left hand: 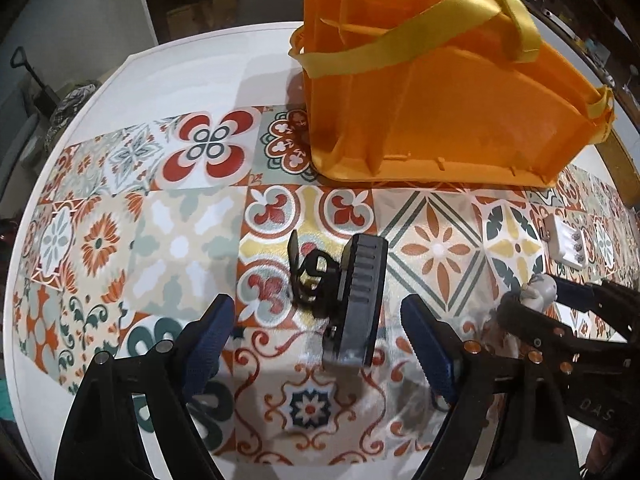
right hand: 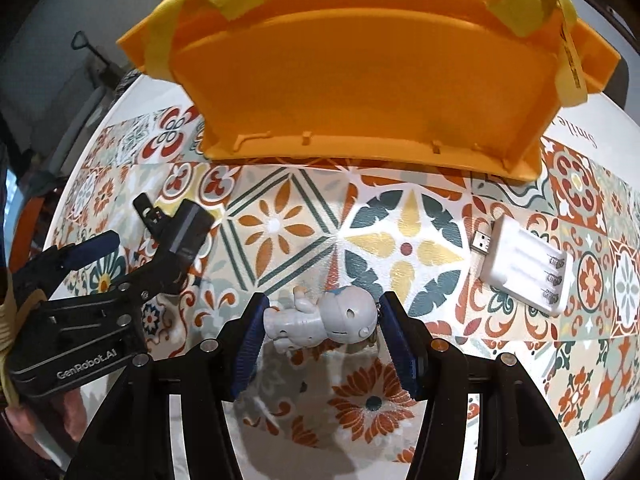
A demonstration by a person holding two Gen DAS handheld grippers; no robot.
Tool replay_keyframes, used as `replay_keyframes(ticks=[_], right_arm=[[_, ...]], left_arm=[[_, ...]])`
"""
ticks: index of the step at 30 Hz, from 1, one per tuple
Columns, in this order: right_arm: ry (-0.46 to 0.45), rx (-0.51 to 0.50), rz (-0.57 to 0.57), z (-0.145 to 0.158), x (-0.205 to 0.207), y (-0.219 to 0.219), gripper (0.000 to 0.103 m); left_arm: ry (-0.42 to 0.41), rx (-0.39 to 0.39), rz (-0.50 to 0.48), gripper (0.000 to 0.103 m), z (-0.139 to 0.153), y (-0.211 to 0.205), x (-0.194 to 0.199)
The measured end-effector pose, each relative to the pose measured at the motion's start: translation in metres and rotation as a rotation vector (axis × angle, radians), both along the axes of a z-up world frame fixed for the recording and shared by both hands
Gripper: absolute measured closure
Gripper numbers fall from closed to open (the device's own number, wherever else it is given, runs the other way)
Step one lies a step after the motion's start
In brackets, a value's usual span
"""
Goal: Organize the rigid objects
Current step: 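Close the left tool on the black bike light and lift it, then carry the black bike light and white figurine with both tools toward the crate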
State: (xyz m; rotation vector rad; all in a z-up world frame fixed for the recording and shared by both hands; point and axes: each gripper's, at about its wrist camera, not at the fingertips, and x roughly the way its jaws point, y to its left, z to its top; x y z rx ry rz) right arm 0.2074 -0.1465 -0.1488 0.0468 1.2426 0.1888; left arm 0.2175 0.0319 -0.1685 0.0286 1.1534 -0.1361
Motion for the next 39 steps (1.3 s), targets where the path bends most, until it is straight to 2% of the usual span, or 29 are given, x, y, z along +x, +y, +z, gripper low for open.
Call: replay_keyframes(ticks=[2, 9, 11, 14, 15, 16, 21, 27, 39], right_arm=[[0.003, 0.002, -0.003, -0.001, 0.001, -0.002, 0.046], [0.014, -0.010, -0.012, -0.008, 0.007, -0.001, 0.046], [0.020, -0.011, -0.009, -0.010, 0.008, -0.001, 0.046], [0.023, -0.014, -0.010, -0.011, 0.008, -0.001, 0.046], [0.024, -0.014, -0.010, -0.012, 0.009, -0.001, 0.046], [0.025, -0.014, -0.009, -0.012, 0.008, -0.001, 0.046], [0.021, -0.020, -0.014, -0.011, 0.007, -0.001, 0.046], [0.014, -0.022, -0.019, -0.009, 0.003, -0.002, 0.046], [-0.013, -0.016, -0.028, 0.009, -0.010, -0.008, 0.046]], left_arm=[[0.002, -0.007, -0.001, 0.019, -0.004, -0.001, 0.004], [0.022, -0.001, -0.010, 0.034, -0.018, -0.004, 0.021], [0.013, 0.000, -0.005, 0.036, -0.020, -0.007, 0.024], [0.003, -0.005, -0.011, 0.047, -0.020, -0.007, 0.025], [-0.001, -0.018, -0.015, 0.056, -0.020, -0.007, 0.025], [-0.002, -0.027, -0.017, 0.058, -0.019, -0.008, 0.022], [-0.020, 0.002, -0.026, 0.062, -0.016, -0.014, 0.016], [0.001, -0.003, -0.011, 0.063, -0.009, -0.014, 0.005], [-0.015, -0.058, 0.007, 0.063, 0.022, -0.025, -0.036]])
